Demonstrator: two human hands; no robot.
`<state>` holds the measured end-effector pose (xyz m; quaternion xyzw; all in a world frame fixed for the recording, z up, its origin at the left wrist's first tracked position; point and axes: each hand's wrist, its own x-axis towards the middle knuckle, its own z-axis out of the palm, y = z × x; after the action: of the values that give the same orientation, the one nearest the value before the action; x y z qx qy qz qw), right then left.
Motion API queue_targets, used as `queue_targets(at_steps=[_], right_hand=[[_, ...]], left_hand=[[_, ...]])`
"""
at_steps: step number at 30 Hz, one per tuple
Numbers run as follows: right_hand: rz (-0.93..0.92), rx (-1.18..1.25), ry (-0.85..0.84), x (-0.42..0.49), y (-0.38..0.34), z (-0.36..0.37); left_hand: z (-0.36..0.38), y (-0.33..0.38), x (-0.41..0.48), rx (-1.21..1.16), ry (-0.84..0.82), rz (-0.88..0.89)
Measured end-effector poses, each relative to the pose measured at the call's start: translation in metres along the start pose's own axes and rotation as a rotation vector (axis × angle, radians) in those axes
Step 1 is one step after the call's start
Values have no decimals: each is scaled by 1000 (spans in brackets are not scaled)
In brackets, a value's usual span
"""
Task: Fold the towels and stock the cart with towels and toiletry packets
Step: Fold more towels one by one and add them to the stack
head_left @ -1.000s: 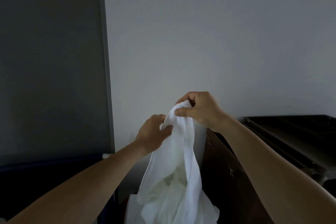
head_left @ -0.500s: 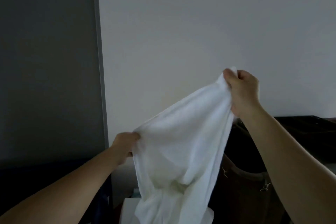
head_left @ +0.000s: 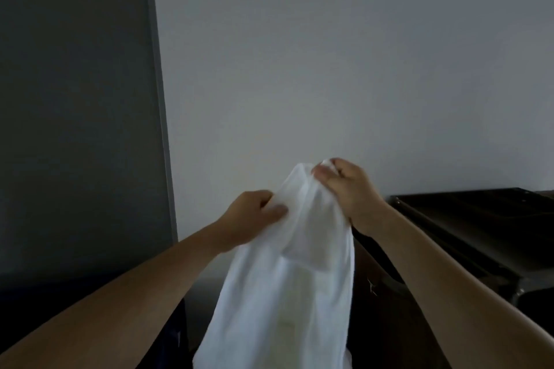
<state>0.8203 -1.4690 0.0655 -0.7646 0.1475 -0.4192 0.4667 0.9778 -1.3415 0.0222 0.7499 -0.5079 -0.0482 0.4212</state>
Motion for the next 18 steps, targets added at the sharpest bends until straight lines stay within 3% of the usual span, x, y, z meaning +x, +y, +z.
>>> queue_targets(at_steps=[2, 4, 6, 8, 10, 13, 15, 18], right_hand=[[-36, 151, 102, 14, -13, -10], [-53, 241, 121, 26, -27, -17], [-63, 282, 68, 37, -32, -25], [-76, 217, -20, 41, -28, -33], [-23, 83, -123, 42, -13, -43], [203, -187, -450, 29, 16, -53], [272, -276, -524, 21, 33, -48], [237, 0, -390, 9, 36, -26]], left_hand=[[10, -28, -13, -245, -192, -155], [19, -49, -25, -283, -317, -236], [24, -60, -30, -329, -342, -279], [22, -59, -30, -427, -259, -289], [9, -45, -22, -439, -71, -234], [-21, -8, -7, -264, 174, -43], [-36, 18, 4, -177, 188, 93], [-32, 40, 10, -34, 16, 207]])
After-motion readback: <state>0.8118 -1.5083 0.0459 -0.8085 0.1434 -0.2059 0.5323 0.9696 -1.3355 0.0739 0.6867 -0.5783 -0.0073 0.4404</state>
